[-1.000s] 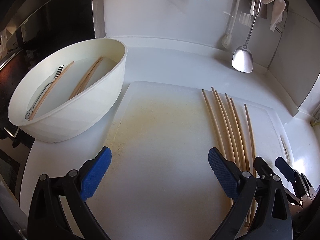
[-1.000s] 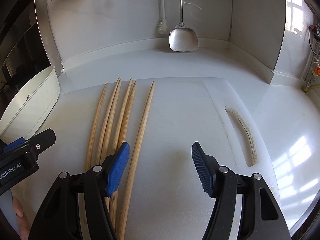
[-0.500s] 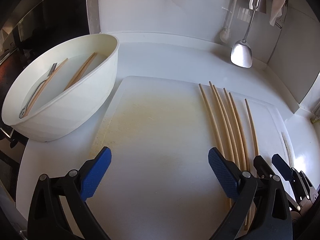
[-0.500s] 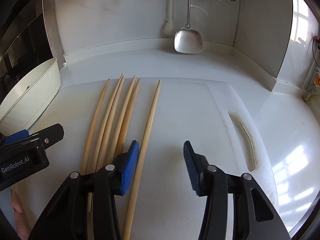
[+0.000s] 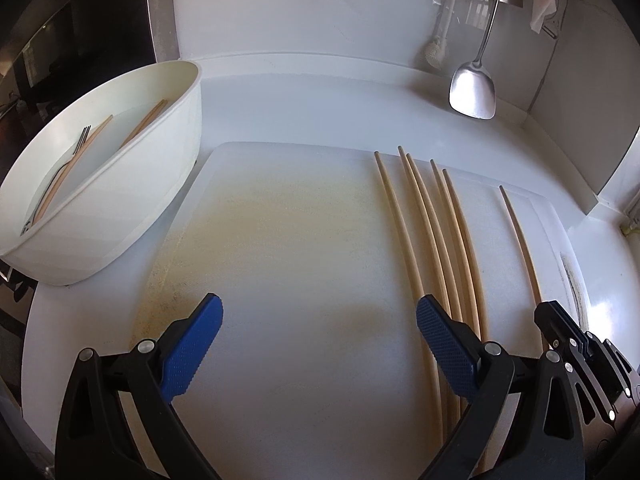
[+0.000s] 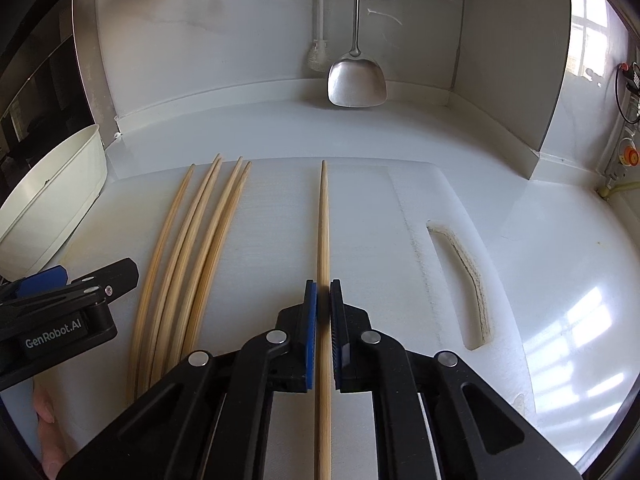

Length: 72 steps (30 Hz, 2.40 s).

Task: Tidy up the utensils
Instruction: 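Close the right tool on a single wooden chopstick, then close the left tool on another chopstick while the right tool holds its chopstick, then carry both chopsticks over the basin with both tools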

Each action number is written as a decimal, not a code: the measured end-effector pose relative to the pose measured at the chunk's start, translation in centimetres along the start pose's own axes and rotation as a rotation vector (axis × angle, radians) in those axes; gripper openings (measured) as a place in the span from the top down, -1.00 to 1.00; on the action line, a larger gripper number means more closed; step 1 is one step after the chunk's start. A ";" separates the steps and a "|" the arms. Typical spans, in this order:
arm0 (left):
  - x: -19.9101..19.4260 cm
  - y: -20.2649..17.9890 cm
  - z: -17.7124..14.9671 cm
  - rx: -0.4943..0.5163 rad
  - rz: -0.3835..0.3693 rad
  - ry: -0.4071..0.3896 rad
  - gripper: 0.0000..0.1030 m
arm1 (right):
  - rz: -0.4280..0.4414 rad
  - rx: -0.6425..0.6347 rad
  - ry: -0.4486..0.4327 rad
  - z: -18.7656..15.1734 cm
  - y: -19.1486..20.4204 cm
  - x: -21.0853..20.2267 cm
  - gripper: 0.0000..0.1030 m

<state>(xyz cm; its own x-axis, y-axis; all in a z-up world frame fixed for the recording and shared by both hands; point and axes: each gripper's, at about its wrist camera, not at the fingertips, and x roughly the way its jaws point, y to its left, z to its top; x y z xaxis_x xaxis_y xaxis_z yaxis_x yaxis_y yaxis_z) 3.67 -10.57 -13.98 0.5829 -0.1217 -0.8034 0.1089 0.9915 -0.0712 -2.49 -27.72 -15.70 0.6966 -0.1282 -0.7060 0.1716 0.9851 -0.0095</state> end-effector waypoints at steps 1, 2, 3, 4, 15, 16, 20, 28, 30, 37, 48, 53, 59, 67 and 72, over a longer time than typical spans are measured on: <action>0.1 -0.1 0.1 0.002 -0.001 -0.001 -0.86 | 0.001 0.000 0.001 0.0 0.0 0.0 0.87; 0.2 -0.3 0.1 0.005 -0.003 -0.001 -0.86 | 0.002 0.001 0.001 0.0 -0.1 0.0 0.87; 0.3 -0.5 0.1 0.007 -0.004 0.001 -0.86 | 0.001 0.002 0.001 0.0 -0.1 0.0 0.87; 0.5 -0.6 0.2 0.008 -0.002 0.005 -0.86 | 0.000 0.003 0.001 0.0 -0.1 0.0 0.87; 1.4 -1.4 0.6 0.051 0.030 0.012 -0.86 | -0.008 0.000 0.002 0.0 -0.1 0.1 0.87; 1.4 -1.4 0.6 0.050 0.031 0.014 -0.87 | -0.007 0.000 0.003 0.0 -0.1 0.1 0.87; 1.7 -1.4 0.8 0.048 0.038 0.013 -0.90 | -0.010 -0.011 0.003 0.1 0.0 0.2 0.87; 2.0 -1.5 1.2 0.055 0.031 0.005 -0.79 | -0.005 -0.005 0.009 0.4 0.1 0.7 0.85; 1.9 -1.5 1.4 0.058 0.027 0.005 -0.72 | -0.008 -0.007 0.010 0.6 0.1 0.9 0.78; 1.6 -2.0 1.6 0.071 0.015 -0.011 -0.20 | -0.004 -0.008 0.011 1.3 0.1 1.7 0.70; 0.7 -2.5 0.9 0.089 -0.053 -0.023 0.84 | 0.065 0.040 0.005 0.8 -0.7 1.1 0.88; 0.1 -1.9 0.7 0.061 -0.074 -0.002 0.86 | 0.077 0.060 0.000 0.6 -1.3 0.5 0.88; -1.7 -1.4 0.7 0.047 -0.088 -0.002 0.86 | 0.090 0.048 -0.007 0.8 -1.1 -0.8 0.88; -5.6 -0.4 2.0 0.014 -0.081 -0.002 0.86 | 0.133 0.024 -0.019 2.5 -0.6 -4.2 0.88; -9.0 0.9 2.9 -0.005 -0.040 -0.013 0.86 | 0.185 0.004 -0.039 4.2 0.1 -7.0 0.88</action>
<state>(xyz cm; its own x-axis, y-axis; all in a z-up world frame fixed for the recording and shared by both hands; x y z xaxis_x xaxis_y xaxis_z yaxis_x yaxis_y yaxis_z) 0.86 -8.76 -5.15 0.5885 -0.1618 -0.7921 0.1281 0.9861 -0.1062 -4.46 -27.18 -7.79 0.7429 0.0512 -0.6674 0.0404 0.9918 0.1211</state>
